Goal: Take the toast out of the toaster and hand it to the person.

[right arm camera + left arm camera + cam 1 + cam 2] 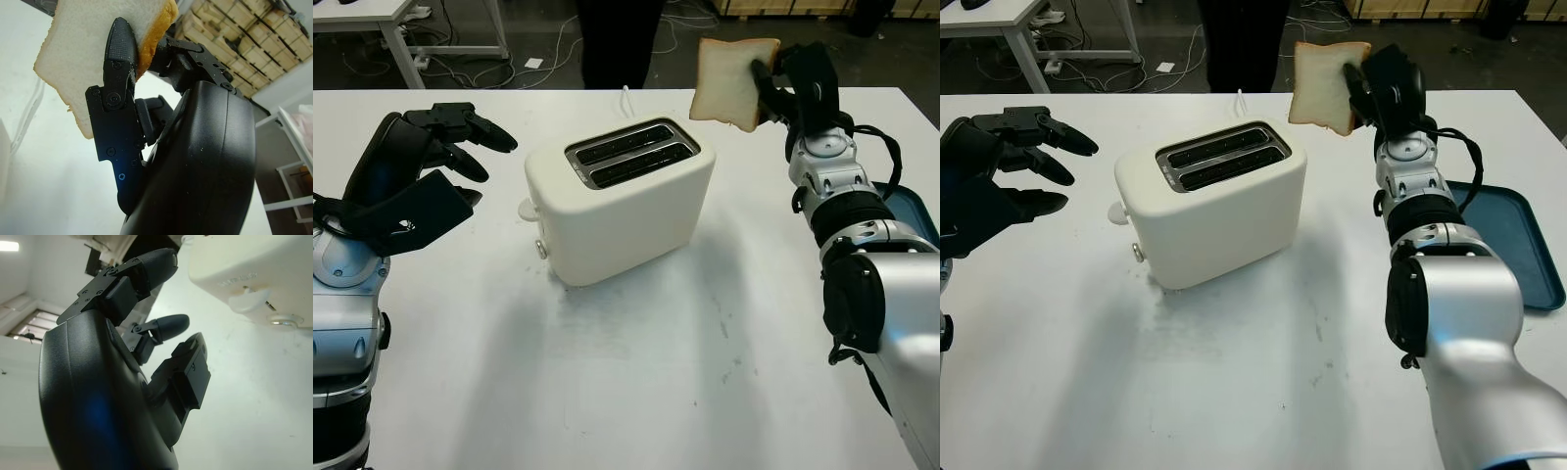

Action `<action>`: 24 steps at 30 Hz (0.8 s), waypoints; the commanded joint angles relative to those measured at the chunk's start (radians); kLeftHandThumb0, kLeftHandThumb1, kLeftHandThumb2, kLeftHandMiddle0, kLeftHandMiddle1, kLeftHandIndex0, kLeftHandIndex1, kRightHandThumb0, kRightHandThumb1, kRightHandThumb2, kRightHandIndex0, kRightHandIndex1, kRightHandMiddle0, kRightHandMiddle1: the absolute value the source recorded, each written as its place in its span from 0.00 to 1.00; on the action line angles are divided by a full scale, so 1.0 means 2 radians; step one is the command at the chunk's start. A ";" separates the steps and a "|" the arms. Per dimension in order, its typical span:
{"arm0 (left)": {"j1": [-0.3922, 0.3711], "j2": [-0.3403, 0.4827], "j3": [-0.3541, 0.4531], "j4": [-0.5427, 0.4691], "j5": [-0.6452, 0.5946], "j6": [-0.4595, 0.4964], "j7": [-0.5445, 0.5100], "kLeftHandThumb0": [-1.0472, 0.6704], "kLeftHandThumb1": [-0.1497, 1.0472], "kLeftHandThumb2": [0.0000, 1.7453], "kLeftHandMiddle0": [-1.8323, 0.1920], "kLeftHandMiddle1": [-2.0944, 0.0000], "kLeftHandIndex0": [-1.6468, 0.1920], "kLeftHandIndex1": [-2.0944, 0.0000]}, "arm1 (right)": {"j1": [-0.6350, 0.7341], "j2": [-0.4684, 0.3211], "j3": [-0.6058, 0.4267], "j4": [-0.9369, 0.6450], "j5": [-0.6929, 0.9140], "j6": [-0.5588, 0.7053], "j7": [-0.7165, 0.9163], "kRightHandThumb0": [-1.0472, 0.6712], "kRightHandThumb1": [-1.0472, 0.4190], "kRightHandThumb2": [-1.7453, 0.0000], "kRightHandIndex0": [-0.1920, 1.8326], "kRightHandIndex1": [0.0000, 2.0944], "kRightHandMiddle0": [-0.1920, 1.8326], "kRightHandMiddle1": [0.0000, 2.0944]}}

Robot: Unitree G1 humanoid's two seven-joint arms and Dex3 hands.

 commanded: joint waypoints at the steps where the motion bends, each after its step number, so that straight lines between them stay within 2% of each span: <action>1: 0.003 0.002 0.004 -0.003 -0.001 0.000 -0.001 0.95 0.89 0.03 0.57 0.49 0.51 0.65 | 0.007 0.004 0.002 0.005 -0.002 -0.007 -0.002 0.45 0.09 0.80 0.49 0.83 0.36 0.83; 11: 0.002 0.004 0.004 -0.003 -0.002 -0.004 -0.002 0.96 0.89 0.03 0.57 0.48 0.50 0.65 | 0.011 0.008 0.008 0.007 -0.003 0.001 -0.004 0.46 0.09 0.79 0.47 0.83 0.36 0.83; 24: 0.001 0.005 0.007 0.005 -0.004 -0.014 -0.002 0.95 0.89 0.01 0.55 0.48 0.49 0.65 | 0.007 0.003 0.009 0.006 -0.011 -0.006 -0.006 0.46 0.09 0.79 0.49 0.83 0.37 0.83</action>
